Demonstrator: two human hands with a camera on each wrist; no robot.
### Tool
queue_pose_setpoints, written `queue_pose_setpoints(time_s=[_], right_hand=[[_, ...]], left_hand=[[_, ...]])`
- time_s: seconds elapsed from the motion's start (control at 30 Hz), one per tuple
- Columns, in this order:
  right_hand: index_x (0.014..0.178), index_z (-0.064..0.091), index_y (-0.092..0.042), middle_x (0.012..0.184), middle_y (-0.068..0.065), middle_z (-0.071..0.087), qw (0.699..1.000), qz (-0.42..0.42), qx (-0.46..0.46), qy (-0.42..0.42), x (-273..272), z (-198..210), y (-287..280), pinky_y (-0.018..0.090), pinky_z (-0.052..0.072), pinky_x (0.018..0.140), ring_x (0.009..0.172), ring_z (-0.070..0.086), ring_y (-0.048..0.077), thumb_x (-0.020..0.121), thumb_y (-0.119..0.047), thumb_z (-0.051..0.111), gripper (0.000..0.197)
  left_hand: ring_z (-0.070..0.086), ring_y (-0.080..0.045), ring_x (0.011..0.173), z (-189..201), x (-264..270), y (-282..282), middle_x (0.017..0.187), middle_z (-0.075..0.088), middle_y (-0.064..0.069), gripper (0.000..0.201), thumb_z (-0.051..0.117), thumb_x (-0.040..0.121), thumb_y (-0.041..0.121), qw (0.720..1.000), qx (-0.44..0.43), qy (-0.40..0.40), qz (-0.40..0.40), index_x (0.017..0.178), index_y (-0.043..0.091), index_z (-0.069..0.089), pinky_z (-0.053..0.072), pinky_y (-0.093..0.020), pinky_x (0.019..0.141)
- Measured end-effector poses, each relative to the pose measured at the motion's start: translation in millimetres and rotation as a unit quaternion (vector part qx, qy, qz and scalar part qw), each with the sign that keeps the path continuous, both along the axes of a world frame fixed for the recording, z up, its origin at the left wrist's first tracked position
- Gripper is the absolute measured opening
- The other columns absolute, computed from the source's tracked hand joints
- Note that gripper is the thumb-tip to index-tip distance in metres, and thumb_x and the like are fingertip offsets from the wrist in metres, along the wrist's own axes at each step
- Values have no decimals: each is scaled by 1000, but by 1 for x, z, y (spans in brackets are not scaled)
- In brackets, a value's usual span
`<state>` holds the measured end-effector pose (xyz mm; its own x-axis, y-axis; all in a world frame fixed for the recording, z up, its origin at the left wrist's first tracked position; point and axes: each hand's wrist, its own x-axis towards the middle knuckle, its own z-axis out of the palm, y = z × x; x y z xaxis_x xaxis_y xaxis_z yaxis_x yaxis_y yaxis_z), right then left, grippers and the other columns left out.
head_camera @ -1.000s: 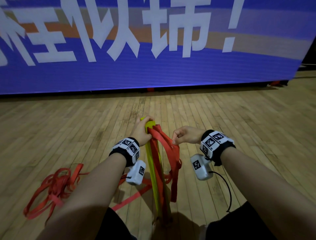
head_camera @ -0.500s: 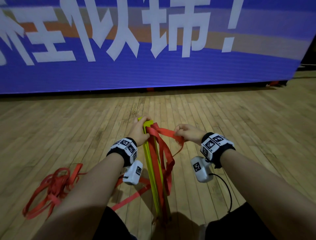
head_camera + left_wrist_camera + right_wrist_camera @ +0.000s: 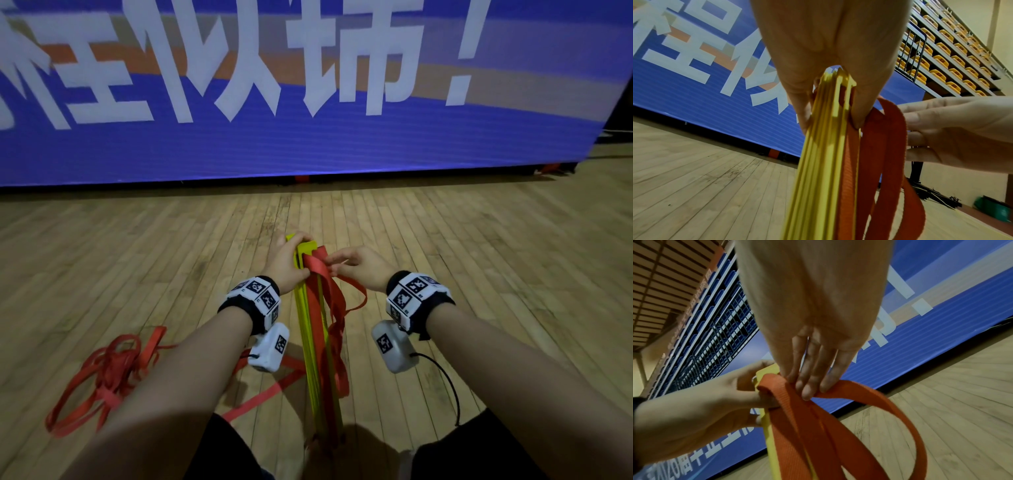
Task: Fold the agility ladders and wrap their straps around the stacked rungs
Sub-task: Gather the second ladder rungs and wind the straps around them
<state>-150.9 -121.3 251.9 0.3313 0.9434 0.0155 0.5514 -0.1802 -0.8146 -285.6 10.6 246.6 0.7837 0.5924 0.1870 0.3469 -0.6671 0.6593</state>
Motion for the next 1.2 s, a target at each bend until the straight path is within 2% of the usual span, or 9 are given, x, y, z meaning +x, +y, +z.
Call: queue_pose_setpoints(time_s=[0.1,0.3,0.47,0.53,0.6,0.77,0.87,0.97,1.2], right_hand=[[123,60,-7,120,6,63,1000,4,7,-24,-6,-5,6,28,42,100,112,57,15,94,-5,51,30],[121,60,-1,120,11,63,999,-14,2,-51,-11,-12,10,26,42,98,112,57,20,94,-3,51,28],[87,63,-9,86,4,61,996,-60,-3,-62,-10,-13,12,19,41,73,82,55,14,91,-4,57,9],[70,58,-14,71,-1,59,995,-83,3,-59,-9,-12,10,15,41,61,66,55,10,90,-4,59,22],[64,57,-17,64,-4,60,995,-89,-2,-45,-6,-10,8,16,45,62,61,56,7,90,-6,61,28],[77,64,-12,72,-2,63,995,-78,-39,-51,4,-6,0,24,50,72,71,60,11,90,-8,59,15],[95,71,-7,86,-2,66,997,-57,-37,-40,1,-5,0,16,45,72,81,60,9,91,-11,60,12],[117,66,-7,111,3,66,997,-42,-44,-51,-6,-7,4,26,46,95,103,59,14,93,-11,57,26],[73,63,-14,77,1,60,993,-69,-51,-85,-4,-8,7,19,40,65,74,55,12,90,-11,62,17]], left_hand=[[44,-27,114,0,0,-1,119,42,-9,52,69,74,2,1000,6,-8,-2,120,21,52,41,-39,97],[44,-16,102,3,-2,-6,112,39,0,49,67,75,-1,999,7,-32,-36,119,17,53,38,-24,86],[42,-14,103,4,-1,-9,114,38,-2,48,66,77,-3,998,2,-34,-52,120,15,52,34,-12,83],[39,-12,102,4,0,-9,112,38,-2,46,66,79,-2,998,4,-37,-57,120,14,53,28,-1,76],[40,-12,102,3,0,-7,113,37,-1,46,67,80,-1,998,6,-33,-56,120,15,52,30,-3,76],[43,-20,111,2,-5,3,118,36,-2,49,66,80,-3,999,-15,-13,-40,123,16,50,40,-29,94],[44,-19,111,2,-6,2,118,37,-2,49,68,79,0,999,-7,-16,-46,122,17,50,40,-29,95],[44,-16,107,3,-1,-5,118,40,-5,49,69,78,1,998,4,-29,-60,122,15,51,35,-17,87],[39,-12,102,4,2,-9,114,39,-3,48,68,79,0,998,12,-31,-60,122,12,52,28,-8,75]])
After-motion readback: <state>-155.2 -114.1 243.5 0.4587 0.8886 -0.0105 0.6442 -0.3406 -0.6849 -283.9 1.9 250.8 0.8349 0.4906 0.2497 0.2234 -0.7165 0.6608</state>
